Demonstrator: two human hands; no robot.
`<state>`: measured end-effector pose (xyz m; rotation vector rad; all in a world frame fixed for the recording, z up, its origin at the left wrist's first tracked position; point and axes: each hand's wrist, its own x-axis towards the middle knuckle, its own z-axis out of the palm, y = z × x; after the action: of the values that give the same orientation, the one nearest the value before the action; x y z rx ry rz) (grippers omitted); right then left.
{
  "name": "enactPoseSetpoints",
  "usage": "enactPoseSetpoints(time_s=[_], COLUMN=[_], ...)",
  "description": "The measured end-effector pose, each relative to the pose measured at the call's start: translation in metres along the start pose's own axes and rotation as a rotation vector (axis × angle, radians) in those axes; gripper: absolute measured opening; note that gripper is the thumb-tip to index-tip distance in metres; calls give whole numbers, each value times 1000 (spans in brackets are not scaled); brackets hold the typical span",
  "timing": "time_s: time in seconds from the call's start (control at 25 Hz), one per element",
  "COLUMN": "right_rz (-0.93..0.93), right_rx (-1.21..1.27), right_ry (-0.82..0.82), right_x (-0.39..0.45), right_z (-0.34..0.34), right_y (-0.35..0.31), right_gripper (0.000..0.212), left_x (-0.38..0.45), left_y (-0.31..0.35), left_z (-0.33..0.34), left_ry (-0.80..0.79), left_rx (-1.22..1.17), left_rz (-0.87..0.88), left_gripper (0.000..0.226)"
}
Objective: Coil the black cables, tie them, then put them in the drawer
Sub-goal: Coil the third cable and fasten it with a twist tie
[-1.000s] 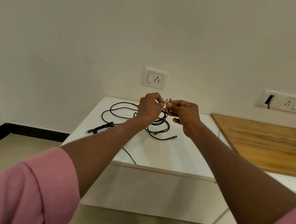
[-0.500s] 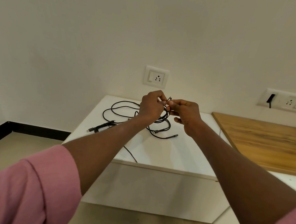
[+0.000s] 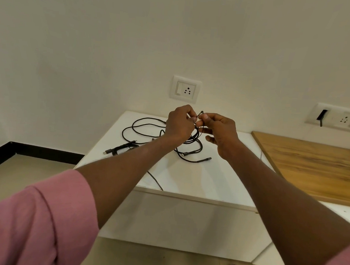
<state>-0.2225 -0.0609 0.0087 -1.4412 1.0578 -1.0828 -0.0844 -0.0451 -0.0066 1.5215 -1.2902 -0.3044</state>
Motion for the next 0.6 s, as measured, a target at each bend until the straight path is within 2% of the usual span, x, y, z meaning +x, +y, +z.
enactPoseSetpoints(time_s=[0.6], right_rz=[18], right_rx=[-105], right_ry=[14], right_x=[-4], right_z=[5], right_y=[-2], right_gripper=[17], left_x=[2], left_y=[-2], left_z=[3], left_ry=[0], left_rx=[29], left_rz=[14], left_gripper=[9])
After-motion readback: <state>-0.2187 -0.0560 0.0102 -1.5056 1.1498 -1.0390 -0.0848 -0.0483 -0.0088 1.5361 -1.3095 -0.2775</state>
